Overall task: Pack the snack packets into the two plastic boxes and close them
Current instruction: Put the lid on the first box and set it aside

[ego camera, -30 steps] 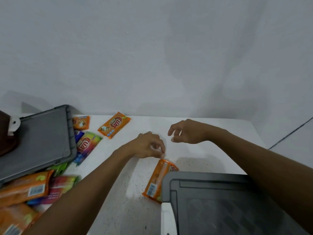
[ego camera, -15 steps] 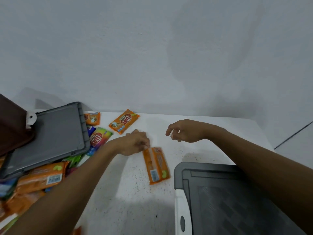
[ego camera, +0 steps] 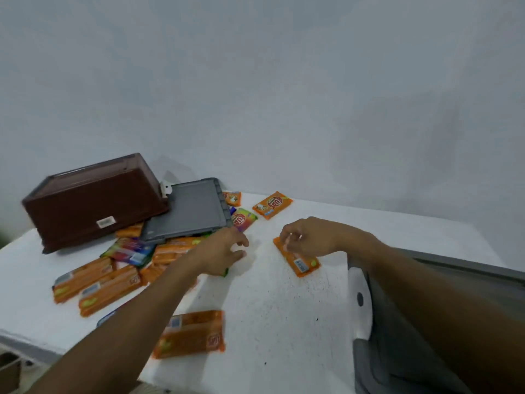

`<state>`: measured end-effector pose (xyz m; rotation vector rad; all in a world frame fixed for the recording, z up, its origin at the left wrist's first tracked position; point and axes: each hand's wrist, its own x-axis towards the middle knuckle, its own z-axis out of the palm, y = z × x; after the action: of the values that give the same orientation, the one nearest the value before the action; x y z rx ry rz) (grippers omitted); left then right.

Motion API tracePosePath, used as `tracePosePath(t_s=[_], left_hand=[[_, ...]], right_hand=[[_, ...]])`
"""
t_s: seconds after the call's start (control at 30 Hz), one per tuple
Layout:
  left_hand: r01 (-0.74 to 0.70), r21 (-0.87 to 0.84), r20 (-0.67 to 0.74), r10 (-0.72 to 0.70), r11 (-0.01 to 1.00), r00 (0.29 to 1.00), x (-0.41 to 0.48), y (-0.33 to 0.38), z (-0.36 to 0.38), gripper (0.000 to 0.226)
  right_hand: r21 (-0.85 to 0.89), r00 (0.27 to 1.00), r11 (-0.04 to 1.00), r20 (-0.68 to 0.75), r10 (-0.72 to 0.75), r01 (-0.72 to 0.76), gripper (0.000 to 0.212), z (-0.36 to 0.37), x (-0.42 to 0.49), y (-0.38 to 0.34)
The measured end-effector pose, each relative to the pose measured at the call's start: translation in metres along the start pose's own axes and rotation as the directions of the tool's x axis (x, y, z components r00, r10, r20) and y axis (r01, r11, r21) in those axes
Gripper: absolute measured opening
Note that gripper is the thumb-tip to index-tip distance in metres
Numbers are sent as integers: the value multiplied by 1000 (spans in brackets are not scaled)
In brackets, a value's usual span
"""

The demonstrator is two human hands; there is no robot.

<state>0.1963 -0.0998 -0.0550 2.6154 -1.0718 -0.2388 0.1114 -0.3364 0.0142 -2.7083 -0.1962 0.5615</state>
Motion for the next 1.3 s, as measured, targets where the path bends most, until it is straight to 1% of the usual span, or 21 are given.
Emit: tracePosePath(t_s=[0.1, 0.17, 0.2, 0.23, 0.27, 0.33, 0.4, 0.47, 0.53, 0.57, 0.63, 0.7, 0.77, 0.87, 0.97, 1.1, 1.2, 1.3], left_hand=[[-28, 53, -95, 33, 998, 995, -48, -19, -4, 23], [-7, 96, -152, 22, 995, 988, -82, -37, -3, 26], [26, 114, -170, -6, 993, 985, -97, -46, -4, 29], [66, 123, -168, -45, 990, 985, -112, -56, -5, 33], [112, 123, -150, -93, 986, 984, -126, -65, -5, 38], [193, 128, -130, -176, 973, 976, -149, -82, -9, 51], [269, 142, -134, -250, 953, 959, -168, -101, -10, 51], [309, 152, -142, -289, 939, 947, -182, -122, -8, 54], [370, 154, -149, -348, 916, 925, -193, -140, -11, 64], [408, 151, -149, -387, 900, 910, -196, -152, -13, 68], [465, 152, -96, -455, 872, 885, -202, -176, -18, 77], [440, 191, -32, -442, 878, 896, -209, -193, -16, 87], [370, 231, -54, -368, 900, 928, -213, -200, -8, 93], [304, 236, -113, -284, 923, 952, -213, -203, -3, 93], [217, 236, -88, -202, 947, 975, -210, -202, 0, 94], [162, 219, -64, -152, 962, 986, -201, -184, 6, 99], [154, 201, -60, -145, 967, 988, -194, -178, 8, 99], [134, 203, -43, -128, 970, 991, -185, -168, 9, 99]], right_hand=[[-6, 1000, 1000, -6, 14, -14, 34, 24, -8, -30], [-114, 999, 993, -12, 33, -35, 36, 44, -8, -50], [-184, 999, 982, -24, 42, -46, 37, 54, -8, -59], [-214, 999, 976, -18, 48, -51, 39, 64, -7, -69], [-190, 998, 980, 11, 60, -57, 39, 74, -6, -79], [-86, 996, 994, 54, 69, -64, 41, 91, -3, -99], [-1, 997, 997, 32, 73, -73, 43, 107, 3, -118], [96, 994, 991, -40, 98, -94, 46, 124, 13, -137], [207, 971, 969, -167, 171, -134, 50, 146, 24, -156], [229, 946, 960, -243, 215, -160, 52, 158, 29, -166], [170, 887, 960, -371, 273, -224, 59, 181, 41, -189], [84, 844, 950, -439, 306, -301, 67, 200, 53, -212], [34, 807, 928, -483, 340, -370, 71, 212, 63, -229], [35, 753, 900, -534, 385, -435, 65, 216, 68, -235], [73, 706, 880, -568, 424, -470, 57, 218, 68, -233], [111, 661, 867, -602, 448, -486, 55, 215, 73, -227], [123, 654, 859, -597, 465, -498, 58, 213, 72, -219], [106, 641, 828, -583, 500, -550, 58, 210, 66, -208]])
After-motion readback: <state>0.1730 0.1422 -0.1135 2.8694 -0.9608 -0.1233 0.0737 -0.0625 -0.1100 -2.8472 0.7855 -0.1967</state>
